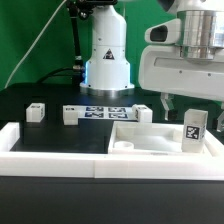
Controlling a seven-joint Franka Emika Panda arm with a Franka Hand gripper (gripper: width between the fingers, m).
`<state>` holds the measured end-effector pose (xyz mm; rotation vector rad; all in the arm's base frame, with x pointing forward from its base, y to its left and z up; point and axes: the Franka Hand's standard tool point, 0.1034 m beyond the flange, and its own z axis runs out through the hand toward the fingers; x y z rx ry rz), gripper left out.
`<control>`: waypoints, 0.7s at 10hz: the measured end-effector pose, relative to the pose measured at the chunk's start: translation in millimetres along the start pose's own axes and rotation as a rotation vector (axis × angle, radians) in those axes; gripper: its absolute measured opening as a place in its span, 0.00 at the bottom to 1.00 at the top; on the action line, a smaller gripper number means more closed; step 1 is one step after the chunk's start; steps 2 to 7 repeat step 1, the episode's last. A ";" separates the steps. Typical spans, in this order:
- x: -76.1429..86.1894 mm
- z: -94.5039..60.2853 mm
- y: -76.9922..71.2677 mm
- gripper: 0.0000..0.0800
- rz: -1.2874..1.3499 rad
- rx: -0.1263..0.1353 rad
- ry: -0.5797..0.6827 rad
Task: Assemble one leg
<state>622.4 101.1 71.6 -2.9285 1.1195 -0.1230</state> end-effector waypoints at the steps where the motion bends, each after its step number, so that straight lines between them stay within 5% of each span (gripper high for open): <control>1: 0.0 0.0 0.0 0.81 0.000 0.000 0.000; 7: 0.0 0.0 0.0 0.81 0.000 0.000 0.000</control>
Offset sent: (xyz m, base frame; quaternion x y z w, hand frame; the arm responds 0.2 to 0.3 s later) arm 0.0000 0.0000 0.0000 0.0000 0.0000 0.0000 1.0000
